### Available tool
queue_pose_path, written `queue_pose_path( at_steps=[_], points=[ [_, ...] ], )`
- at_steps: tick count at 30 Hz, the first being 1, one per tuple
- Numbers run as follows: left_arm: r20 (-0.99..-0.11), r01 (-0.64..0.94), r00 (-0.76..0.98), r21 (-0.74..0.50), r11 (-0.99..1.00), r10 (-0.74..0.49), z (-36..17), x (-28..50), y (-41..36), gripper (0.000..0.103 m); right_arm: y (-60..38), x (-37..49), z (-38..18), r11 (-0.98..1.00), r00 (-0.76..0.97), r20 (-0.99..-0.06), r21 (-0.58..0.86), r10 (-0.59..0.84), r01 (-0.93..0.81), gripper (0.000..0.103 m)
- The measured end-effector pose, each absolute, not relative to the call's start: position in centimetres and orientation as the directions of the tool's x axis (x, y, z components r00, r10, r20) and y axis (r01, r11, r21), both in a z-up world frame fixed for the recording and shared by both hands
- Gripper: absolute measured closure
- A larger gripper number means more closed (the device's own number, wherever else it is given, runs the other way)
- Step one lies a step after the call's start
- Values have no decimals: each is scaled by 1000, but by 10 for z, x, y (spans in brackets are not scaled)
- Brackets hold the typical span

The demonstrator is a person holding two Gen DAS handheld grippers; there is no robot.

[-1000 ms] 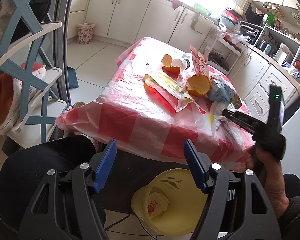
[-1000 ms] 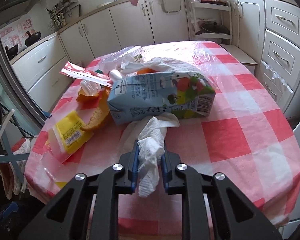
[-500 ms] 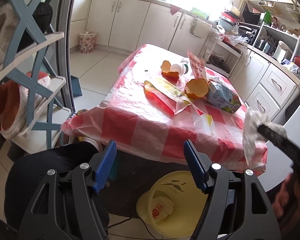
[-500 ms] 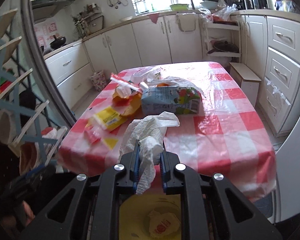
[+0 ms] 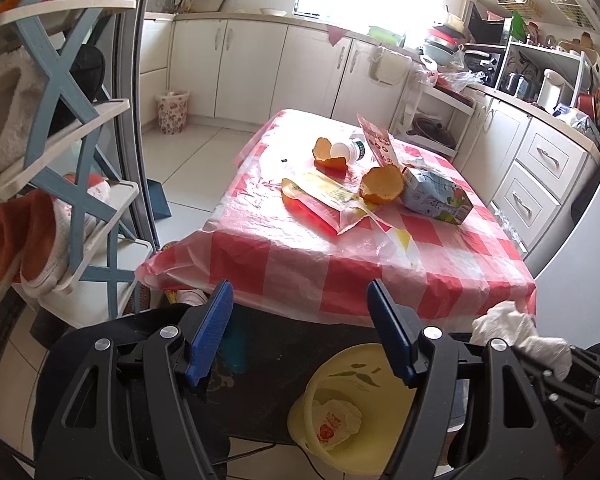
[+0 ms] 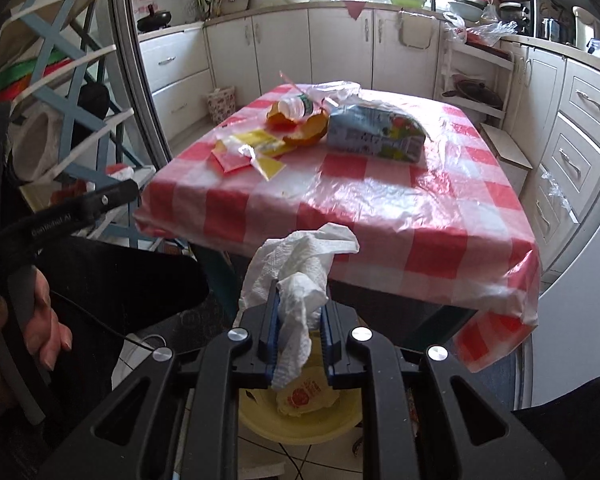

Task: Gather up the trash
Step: 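Lower the tissue over the yellow bucket and open the right tool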

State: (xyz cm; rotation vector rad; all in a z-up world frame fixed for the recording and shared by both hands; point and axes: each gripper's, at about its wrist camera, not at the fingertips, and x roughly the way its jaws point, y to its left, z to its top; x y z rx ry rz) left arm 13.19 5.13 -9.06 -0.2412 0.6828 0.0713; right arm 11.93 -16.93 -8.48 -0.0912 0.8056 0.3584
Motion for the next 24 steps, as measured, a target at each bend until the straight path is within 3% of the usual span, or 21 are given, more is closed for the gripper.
queue_pose_path(
  at_steps=[12, 24],
  points=[
    [-620, -134, 785, -188, 973, -11, -86, 120, 52, 37, -156, 109, -110, 922, 569, -782, 20, 254, -386, 78],
    [-615, -134, 789, -178, 975, -4, -83, 116, 50, 37, -155, 109, -114, 924, 558, -792, 22, 248, -381, 52]
  ],
)
